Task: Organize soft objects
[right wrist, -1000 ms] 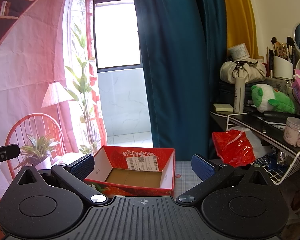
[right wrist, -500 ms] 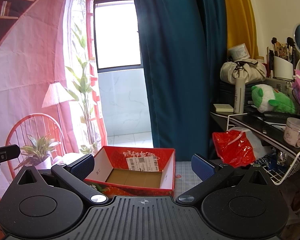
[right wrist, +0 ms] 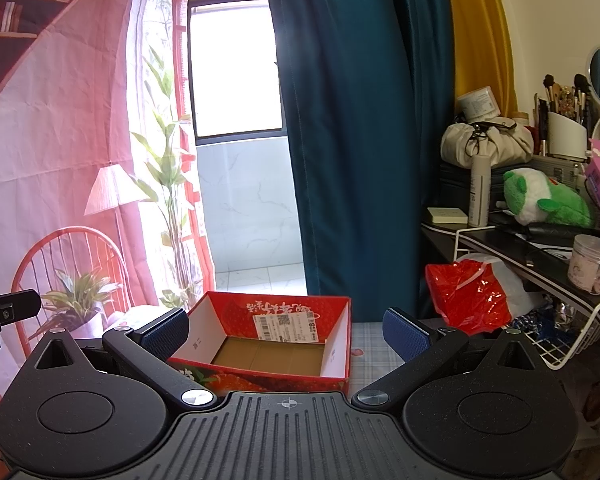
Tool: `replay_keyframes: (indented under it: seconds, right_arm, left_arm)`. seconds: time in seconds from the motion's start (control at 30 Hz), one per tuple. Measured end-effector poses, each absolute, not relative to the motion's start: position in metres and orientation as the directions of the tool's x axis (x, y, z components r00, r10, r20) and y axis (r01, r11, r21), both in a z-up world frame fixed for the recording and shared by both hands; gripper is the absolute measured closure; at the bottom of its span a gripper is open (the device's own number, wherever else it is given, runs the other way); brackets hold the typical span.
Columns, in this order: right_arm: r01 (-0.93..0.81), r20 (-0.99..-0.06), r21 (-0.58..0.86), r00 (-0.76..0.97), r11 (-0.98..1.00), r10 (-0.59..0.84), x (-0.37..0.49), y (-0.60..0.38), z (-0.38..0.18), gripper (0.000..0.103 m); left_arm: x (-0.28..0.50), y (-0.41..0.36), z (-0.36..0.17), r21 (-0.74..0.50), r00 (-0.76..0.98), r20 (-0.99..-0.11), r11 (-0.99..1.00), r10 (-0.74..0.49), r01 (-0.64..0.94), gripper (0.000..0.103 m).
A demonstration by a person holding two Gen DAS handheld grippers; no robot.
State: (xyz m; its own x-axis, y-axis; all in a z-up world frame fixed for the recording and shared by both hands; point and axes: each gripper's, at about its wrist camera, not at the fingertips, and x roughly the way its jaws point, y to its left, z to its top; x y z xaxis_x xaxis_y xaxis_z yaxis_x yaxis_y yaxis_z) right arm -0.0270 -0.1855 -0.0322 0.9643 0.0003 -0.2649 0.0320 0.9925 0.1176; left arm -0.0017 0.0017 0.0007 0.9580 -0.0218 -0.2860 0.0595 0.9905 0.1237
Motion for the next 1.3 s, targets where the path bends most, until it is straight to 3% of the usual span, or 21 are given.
replay_keyframes:
  seconds: [0.43,0.63,0.77,0.93,1.3]
  right_arm:
    - [-0.014,-0.227,0.145,0.973,0.989,0.047,-0.029,-0.188,-0.043,0.000]
    - [-0.060,-0.176,0.130,0.981,0.990,0.083,-0.031,-0.188,-0.076,0.000]
    - [-0.058,-0.227,0.132,0.970,0.990,0.087,-0.025,-0.184,-0.100,0.000]
    - [-0.100,-0.310,0.123,0.941,0.987,0.134,-0.019,-0.180,-0.134,0.000]
    - [-0.080,-0.532,0.128,0.836,0.989,0.136,0.003,-0.172,-0.214,0.001]
  left_arm:
    - [0.002,0.001,-0.012,0.156,0.957,-0.291,0.986,-0.013,0.061,0.000]
    - [0.011,0.011,-0.042,0.190,0.933,-0.359,0.978,-0.009,0.082,0.000]
    - [0.024,0.026,-0.069,0.152,0.898,-0.439,0.982,-0.033,0.111,0.000]
    - [0.029,0.042,-0.101,0.078,0.877,-0.471,0.985,-0.099,0.153,0.000]
    - [0.060,0.047,-0.178,-0.137,0.700,-0.671,0.969,-0.244,0.207,0.000]
